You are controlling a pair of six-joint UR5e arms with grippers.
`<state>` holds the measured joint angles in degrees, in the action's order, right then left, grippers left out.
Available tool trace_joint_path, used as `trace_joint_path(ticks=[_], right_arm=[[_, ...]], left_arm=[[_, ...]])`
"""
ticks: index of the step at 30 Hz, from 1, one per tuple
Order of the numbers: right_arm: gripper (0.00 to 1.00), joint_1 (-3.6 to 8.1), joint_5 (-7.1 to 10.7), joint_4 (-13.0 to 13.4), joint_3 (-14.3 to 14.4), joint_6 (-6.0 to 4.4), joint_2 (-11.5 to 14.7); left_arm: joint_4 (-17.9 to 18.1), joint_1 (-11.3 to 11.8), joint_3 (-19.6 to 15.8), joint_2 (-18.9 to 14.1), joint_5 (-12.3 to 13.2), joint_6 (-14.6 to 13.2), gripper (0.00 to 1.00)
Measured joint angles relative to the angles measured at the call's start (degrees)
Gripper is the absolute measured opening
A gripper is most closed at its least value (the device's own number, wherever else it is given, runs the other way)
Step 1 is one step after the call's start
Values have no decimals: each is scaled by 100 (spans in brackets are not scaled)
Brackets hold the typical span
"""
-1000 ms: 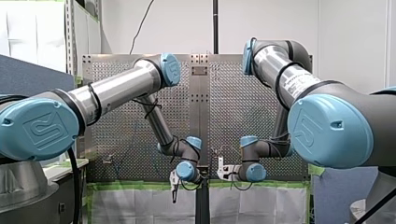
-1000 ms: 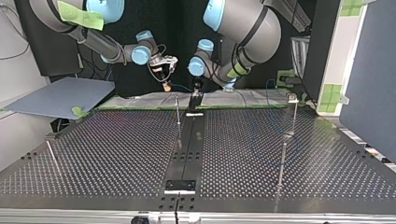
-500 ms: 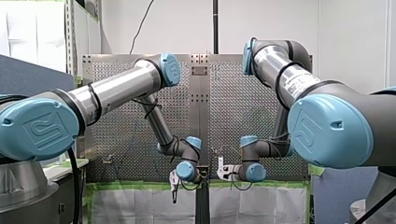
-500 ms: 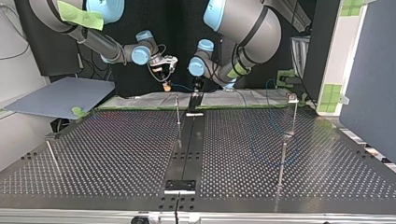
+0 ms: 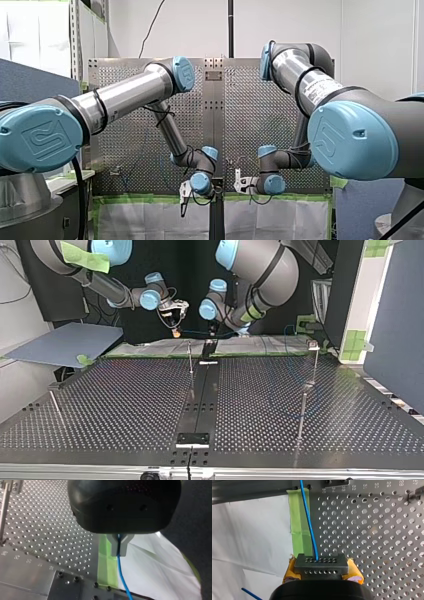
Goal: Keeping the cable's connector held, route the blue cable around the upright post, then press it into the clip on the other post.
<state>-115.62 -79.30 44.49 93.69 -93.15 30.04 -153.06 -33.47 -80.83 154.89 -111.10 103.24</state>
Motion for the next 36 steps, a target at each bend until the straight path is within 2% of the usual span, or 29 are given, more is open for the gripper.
trace_joint_path(ticks=[11, 25, 36], right_arm=[[0, 16, -17, -36, -1, 41, -1], [0, 18, -13, -37, 0, 42, -1], [0, 20, -6, -37, 0, 104, 4]], left_arm=[[-48, -158, 0, -2, -466, -52, 2], [-49, -307, -1, -7, -559, -74, 2], [-50, -365, 0, -19, -806, -76, 2]])
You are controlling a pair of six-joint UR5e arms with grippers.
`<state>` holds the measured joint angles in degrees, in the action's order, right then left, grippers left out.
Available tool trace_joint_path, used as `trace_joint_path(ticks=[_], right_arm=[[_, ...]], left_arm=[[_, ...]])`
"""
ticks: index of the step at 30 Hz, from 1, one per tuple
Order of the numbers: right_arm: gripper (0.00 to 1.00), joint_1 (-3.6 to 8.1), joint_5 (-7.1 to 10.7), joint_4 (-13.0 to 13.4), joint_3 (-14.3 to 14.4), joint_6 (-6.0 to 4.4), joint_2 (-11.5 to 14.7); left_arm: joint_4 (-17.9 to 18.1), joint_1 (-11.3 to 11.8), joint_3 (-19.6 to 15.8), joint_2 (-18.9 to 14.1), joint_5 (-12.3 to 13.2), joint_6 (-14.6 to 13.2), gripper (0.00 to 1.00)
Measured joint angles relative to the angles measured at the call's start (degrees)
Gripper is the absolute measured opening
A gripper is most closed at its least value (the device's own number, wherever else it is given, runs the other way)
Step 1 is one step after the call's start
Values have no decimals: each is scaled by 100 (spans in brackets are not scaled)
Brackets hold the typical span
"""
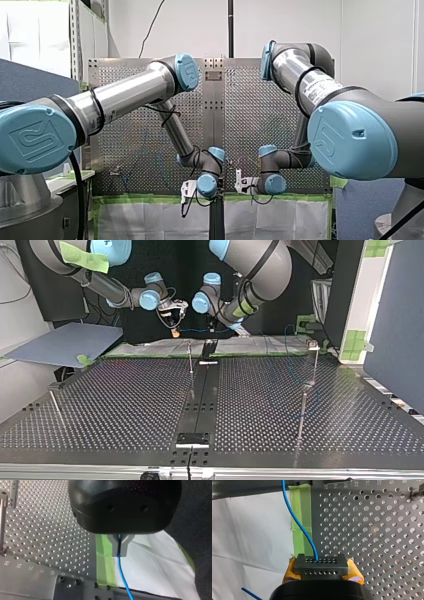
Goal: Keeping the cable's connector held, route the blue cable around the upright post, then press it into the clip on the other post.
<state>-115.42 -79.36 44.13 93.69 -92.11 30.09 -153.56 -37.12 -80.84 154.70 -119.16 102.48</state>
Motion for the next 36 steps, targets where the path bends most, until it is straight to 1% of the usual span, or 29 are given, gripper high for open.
trace_joint_path(ticks=[7, 10, 16, 17, 18, 20, 21, 23, 24, 25, 31, 32, 36], right_arm=[[0, 29, 6, -63, 4, 157, 62], [0, 38, 14, -118, 5, 182, 125], [0, 56, 34, -169, 6, 191, 166], [0, 57, 43, -171, 5, 192, 168], [0, 57, 58, -173, 6, 192, 170], [0, 55, 77, -174, 6, 192, 170], [0, 49, 87, -174, 5, 192, 171], [0, 39, 97, -175, 6, 192, 172], [0, 33, 103, -175, 6, 192, 173], [0, 31, 107, -175, 6, 192, 174], [0, 37, 120, -171, 6, 192, 183], [0, 40, 120, -168, 6, 192, 184], [0, 50, 121, -163, 6, 192, 186]], left_arm=[[-13, -55, 0, -101, -86, 0, 2], [-12, -71, 0, -130, -76, 5, 2], [-48, -72, 0, -137, -6, 11, 2], [-52, -67, 0, -137, 16, -2, 7], [-52, -64, 0, -137, 39, -18, 7], [-47, -61, 0, -138, 112, -54, 25], [-43, -61, 0, -138, 147, -62, 25], [-23, -61, 0, -139, 230, -71, 33], [-7, -61, 0, -139, 263, -73, 33], [14, -61, 0, -139, 297, -72, 40], [120, -61, 0, -139, 576, -24, 40], [125, -60, 0, -139, 631, -17, 44], [88, -35, 0, -124, 803, 76, 44]])
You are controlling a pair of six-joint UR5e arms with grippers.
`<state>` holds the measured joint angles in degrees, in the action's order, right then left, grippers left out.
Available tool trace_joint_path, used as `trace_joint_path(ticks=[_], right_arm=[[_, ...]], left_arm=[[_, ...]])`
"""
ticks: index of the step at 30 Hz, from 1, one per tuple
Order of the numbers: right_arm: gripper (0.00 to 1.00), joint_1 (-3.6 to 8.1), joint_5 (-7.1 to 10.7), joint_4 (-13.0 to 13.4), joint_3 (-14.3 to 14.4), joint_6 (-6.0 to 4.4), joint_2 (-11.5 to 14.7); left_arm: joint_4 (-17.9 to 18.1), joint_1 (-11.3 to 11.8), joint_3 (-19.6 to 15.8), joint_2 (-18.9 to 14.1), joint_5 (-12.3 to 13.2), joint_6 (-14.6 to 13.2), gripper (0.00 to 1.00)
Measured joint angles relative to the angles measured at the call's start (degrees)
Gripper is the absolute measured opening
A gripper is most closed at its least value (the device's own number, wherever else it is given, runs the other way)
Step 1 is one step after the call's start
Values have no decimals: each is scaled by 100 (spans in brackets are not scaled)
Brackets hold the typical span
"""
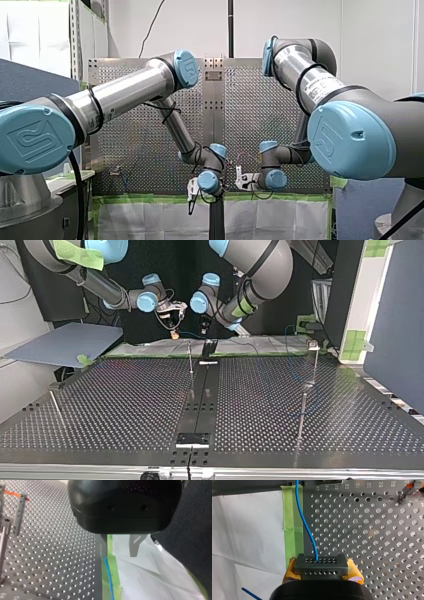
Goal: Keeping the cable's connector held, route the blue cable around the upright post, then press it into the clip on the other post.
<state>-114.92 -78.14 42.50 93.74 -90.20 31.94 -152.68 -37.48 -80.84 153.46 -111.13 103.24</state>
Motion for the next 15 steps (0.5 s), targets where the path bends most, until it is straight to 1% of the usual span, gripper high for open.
trace_joint_path(ticks=[3, 4, 6, 7, 11, 15], right_arm=[[0, 5, 0, 0, 0, 0, 1], [0, 5, 0, -1, 0, 0, 1], [0, 3, 11, -3, 0, 0, 1], [0, 1, 19, -5, 0, 0, 1], [0, -14, 48, -10, 0, 8, 1], [0, -33, 92, -12, 0, 33, 4]], left_arm=[[-18, 19, 0, 50, 128, 131, 44], [-15, 28, 0, 74, 159, 166, 49], [19, 55, 0, 116, 207, 231, 49], [44, 70, 0, 128, 223, 256, 54], [133, 166, 0, 147, 316, 345, 54], [192, 300, 0, 150, 384, 363, 54]])
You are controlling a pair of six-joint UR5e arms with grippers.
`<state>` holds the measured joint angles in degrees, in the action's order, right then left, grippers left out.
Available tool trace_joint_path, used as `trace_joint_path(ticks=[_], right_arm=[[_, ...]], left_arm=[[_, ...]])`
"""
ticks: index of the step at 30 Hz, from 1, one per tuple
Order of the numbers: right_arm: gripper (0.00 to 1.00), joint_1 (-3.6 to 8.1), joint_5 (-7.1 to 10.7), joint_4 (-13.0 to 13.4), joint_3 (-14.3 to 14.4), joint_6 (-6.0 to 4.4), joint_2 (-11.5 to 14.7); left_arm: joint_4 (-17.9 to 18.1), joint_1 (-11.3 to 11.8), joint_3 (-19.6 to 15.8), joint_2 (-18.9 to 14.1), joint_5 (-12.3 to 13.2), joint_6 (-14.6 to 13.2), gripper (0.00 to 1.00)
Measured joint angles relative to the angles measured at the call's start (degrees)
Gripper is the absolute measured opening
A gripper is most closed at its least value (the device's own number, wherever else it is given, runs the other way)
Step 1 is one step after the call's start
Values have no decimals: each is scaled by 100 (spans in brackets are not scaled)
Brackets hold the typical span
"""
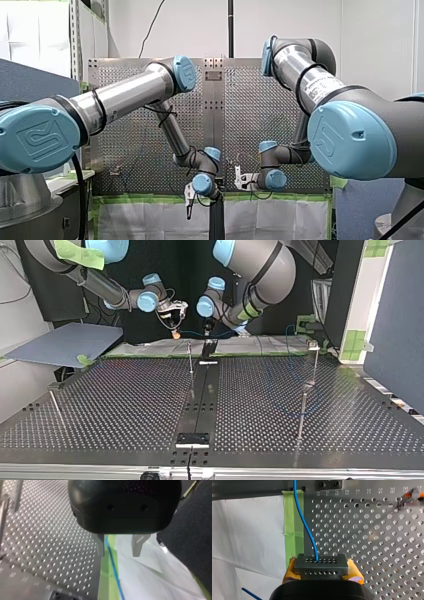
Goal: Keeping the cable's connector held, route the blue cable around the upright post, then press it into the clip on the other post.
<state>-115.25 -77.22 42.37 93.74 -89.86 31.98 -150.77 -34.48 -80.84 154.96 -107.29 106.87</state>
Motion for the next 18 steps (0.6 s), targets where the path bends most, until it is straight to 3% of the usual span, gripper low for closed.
trace_joint_path(ticks=[8, 18], right_arm=[[0, -7, 65, -4, 0, 21, 8], [0, -27, 169, -81, 0, 124, 21]], left_arm=[[107, 94, 0, 3, 133, 85, 54], [214, 182, 0, 40, 326, 262, 54]])
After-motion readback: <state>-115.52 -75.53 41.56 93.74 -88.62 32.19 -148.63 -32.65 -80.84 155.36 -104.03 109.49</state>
